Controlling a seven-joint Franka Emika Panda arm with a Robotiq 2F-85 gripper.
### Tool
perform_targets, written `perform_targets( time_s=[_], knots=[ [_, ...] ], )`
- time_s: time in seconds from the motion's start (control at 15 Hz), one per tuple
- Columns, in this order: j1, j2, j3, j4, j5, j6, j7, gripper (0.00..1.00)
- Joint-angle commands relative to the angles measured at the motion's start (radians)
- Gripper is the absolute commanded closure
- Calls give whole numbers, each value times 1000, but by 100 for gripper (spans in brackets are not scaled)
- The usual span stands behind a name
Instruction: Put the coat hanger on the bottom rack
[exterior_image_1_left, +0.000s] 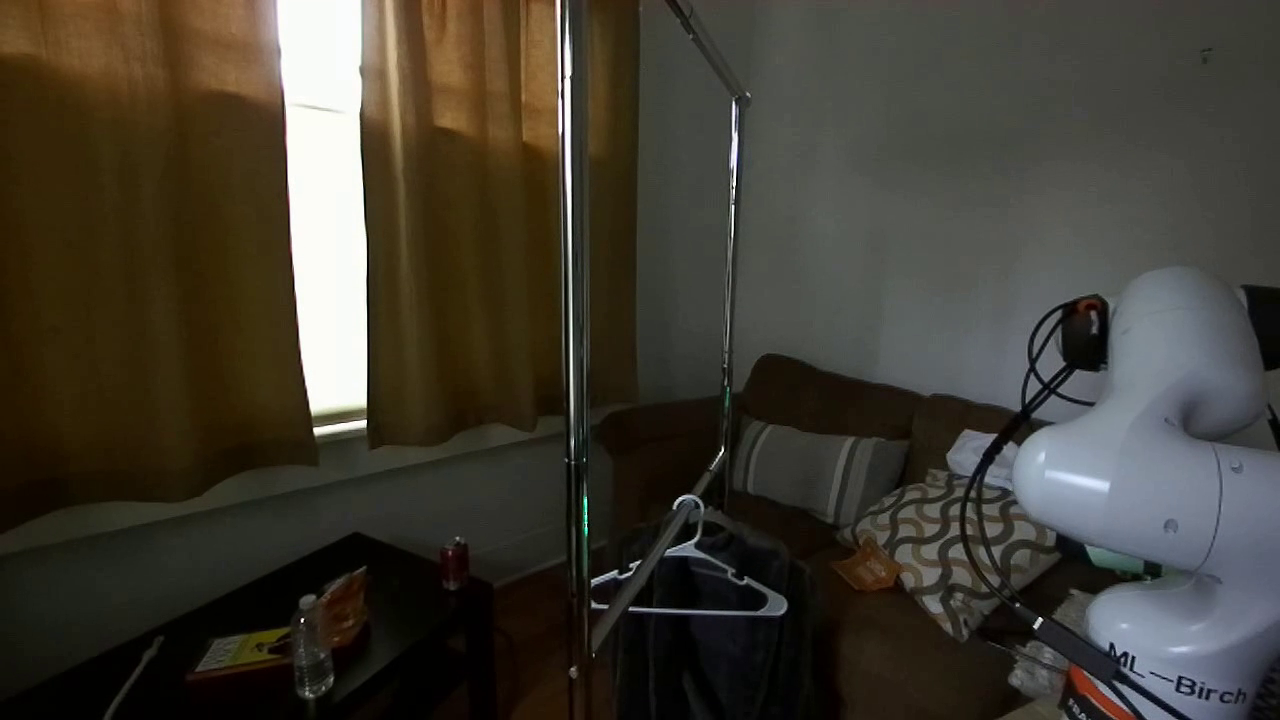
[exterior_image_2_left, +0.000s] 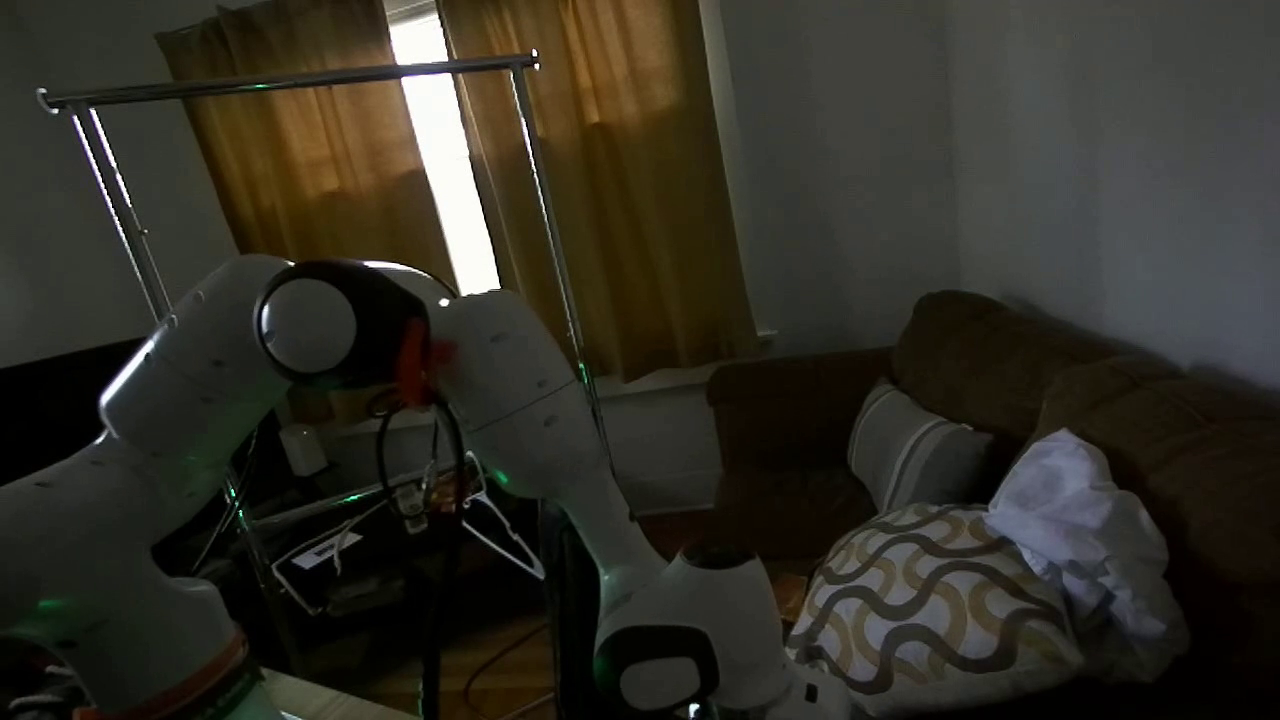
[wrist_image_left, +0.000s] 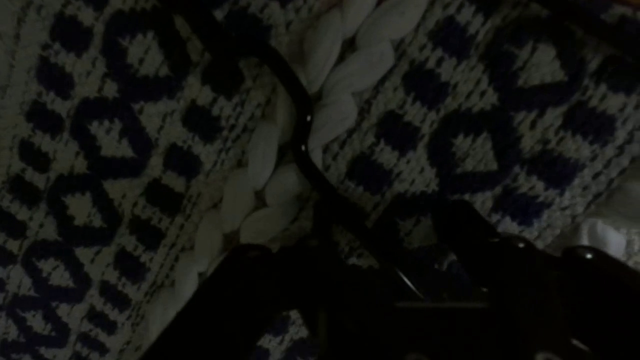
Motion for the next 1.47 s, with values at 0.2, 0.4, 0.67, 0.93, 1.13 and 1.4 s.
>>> perform_targets(
  time_s=[0.2, 0.4, 0.67, 0.93, 1.13, 1.4],
  knots=[
    [-10, 26, 2, 38, -40, 12, 2, 91],
    [5, 4, -2, 12, -55, 35, 0, 100],
    [67, -28, -41, -34, -93, 112, 15, 98],
    [223, -65, -169, -110, -123, 223, 59, 98],
    [417, -76, -330, -189, -104, 330, 109, 98],
    [704, -80, -545, -345, -17, 497, 163, 98]
  ],
)
